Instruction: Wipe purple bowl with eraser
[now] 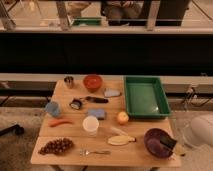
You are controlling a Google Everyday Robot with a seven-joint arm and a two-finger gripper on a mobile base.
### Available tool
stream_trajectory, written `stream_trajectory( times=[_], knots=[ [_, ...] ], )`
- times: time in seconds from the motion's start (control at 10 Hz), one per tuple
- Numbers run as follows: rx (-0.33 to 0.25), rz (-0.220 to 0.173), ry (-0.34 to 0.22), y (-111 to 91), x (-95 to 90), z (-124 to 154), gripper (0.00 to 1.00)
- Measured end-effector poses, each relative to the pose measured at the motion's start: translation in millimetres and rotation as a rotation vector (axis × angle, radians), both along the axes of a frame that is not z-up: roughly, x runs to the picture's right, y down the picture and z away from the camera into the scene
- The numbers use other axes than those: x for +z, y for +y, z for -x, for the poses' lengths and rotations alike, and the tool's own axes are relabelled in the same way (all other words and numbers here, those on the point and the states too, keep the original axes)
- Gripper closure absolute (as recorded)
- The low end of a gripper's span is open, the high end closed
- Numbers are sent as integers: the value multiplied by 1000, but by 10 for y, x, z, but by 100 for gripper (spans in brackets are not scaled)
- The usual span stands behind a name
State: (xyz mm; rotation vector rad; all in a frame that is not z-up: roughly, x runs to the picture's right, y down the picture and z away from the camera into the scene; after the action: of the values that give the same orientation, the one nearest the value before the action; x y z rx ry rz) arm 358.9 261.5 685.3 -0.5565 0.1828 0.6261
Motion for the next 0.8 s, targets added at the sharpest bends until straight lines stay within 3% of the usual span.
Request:
stream_trajectory(
  times=[0.8],
  knots=[
    [-59, 18, -47, -128, 248, 320, 100]
  ],
)
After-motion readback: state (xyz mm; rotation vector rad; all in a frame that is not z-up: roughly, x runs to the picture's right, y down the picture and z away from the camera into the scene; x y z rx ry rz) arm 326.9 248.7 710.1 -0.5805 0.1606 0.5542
